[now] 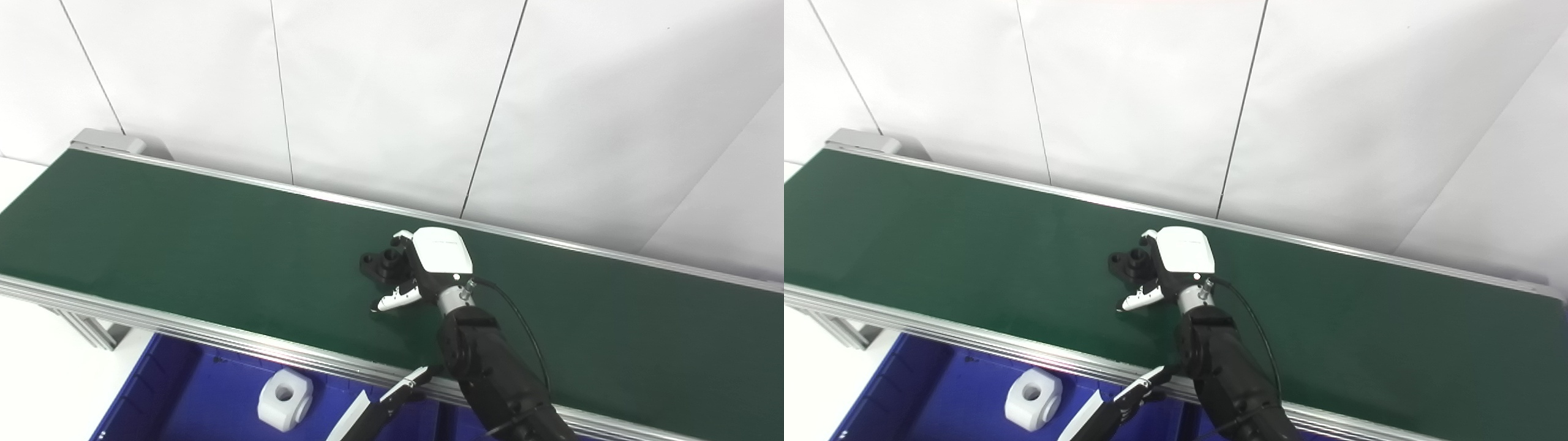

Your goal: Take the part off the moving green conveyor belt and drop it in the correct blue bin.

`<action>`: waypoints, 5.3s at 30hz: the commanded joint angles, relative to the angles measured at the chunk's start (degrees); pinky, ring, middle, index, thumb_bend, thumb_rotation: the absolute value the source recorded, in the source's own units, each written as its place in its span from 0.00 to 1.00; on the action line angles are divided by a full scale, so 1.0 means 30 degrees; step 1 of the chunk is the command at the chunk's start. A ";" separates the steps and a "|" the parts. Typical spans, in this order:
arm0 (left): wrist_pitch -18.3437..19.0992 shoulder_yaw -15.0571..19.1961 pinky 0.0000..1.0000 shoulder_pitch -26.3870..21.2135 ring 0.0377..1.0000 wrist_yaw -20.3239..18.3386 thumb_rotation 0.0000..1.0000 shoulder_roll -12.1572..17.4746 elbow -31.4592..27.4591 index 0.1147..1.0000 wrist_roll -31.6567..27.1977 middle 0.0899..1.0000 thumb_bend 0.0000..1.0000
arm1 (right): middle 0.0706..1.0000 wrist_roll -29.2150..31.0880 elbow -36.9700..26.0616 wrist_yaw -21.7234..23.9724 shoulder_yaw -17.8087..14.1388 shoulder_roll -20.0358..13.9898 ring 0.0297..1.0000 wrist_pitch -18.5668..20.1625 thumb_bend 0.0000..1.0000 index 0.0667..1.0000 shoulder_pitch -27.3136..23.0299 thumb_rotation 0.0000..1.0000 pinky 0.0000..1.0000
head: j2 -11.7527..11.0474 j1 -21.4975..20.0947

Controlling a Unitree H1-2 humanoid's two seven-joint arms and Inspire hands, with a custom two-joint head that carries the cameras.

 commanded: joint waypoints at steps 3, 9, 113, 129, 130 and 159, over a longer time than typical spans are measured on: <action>-0.0681 -0.0351 0.87 0.0115 0.95 0.0365 0.85 -0.0060 -0.0620 0.90 0.0172 0.95 0.94 | 0.56 0.0123 -0.0318 -0.0680 0.0256 0.0451 0.36 0.0447 0.88 0.73 -0.0436 0.51 0.25 | 0.0034 0.0010; -0.0668 -0.0521 0.88 0.0186 0.95 0.0477 0.85 -0.0042 -0.0759 0.91 0.0300 0.95 0.95 | 0.43 0.0067 -0.0150 -0.0960 0.0631 0.0491 0.27 0.0483 0.77 0.68 -0.0471 0.48 0.20 | 0.0035 0.0131; 0.5234 0.4164 0.95 0.0231 1.00 -0.3843 0.95 0.3665 -0.7894 0.99 -0.6617 1.00 0.93 | 0.89 -0.7792 -2.1587 1.2104 -0.3653 -0.7037 0.83 0.0113 1.00 0.82 1.6206 0.80 0.79 | 0.7789 -1.0226; 0.4447 0.3610 0.95 0.0534 0.99 -0.3550 0.94 0.2738 -0.7113 0.96 -0.4942 0.99 1.00 | 0.67 0.9039 -2.2764 0.3095 -0.6184 -0.4236 0.62 -0.6812 0.76 0.69 1.8136 0.72 0.53 | 0.6739 -0.6899; 0.4530 0.3519 0.95 0.0583 0.99 -0.3567 0.95 0.2671 -0.7162 0.96 -0.4738 0.99 1.00 | 0.69 1.0450 -2.2927 0.2606 -0.6213 -0.3375 0.64 -0.7175 0.73 0.70 1.8513 0.74 0.56 | 0.6487 -0.6484; -0.0470 0.2447 0.92 0.1432 0.99 -0.2724 0.96 0.1741 -0.2988 0.95 -0.2467 0.98 0.98 | 0.79 1.6521 -1.5822 0.0914 -0.6627 -0.1927 0.72 -1.2599 0.82 0.80 2.0850 0.92 0.68 | 0.1066 -0.4512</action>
